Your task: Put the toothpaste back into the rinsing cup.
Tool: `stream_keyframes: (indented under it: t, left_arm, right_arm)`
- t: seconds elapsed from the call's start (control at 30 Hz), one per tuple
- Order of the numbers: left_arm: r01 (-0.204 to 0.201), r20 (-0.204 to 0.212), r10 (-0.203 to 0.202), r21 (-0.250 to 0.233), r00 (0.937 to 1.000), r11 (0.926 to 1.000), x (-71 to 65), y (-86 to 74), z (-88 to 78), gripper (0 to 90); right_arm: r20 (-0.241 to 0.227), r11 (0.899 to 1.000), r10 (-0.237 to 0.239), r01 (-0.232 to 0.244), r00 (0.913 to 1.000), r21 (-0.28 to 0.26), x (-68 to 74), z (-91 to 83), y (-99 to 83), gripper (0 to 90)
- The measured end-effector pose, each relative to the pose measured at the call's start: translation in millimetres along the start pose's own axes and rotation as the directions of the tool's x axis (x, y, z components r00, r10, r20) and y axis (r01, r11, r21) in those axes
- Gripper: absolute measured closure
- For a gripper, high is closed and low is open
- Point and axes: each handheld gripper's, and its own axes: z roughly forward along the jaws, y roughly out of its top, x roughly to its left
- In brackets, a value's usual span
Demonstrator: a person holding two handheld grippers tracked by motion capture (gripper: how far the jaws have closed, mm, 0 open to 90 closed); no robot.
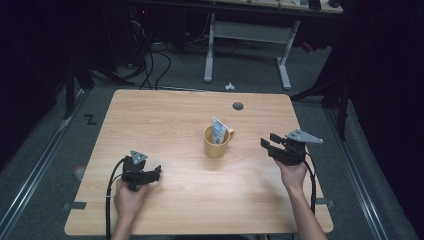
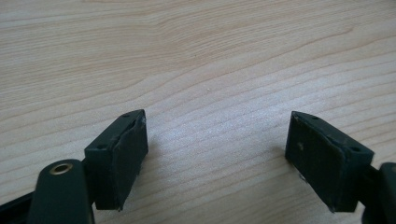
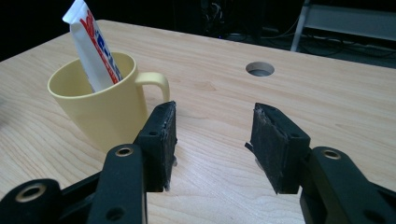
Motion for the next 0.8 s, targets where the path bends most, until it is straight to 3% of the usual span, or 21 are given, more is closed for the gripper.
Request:
stream_keyframes:
  t: [0.53,0.8]
  left_arm:
    - [0.001,0.000,-0.001,0.000,1.0000,1.0000,0.0,0.0,0.0,21.4]
    - [0.000,0.000,0.000,0.000,1.0000,1.0000,0.0,0.0,0.0,21.4]
  right_arm:
    - [-0.016,1.000,0.010,-0.010,0.9998,0.016,9.4,21.3,-9.4,50.7]
    - [-0.013,0.999,0.007,-0.006,0.9999,0.051,10.0,26.9,-17.8,50.7]
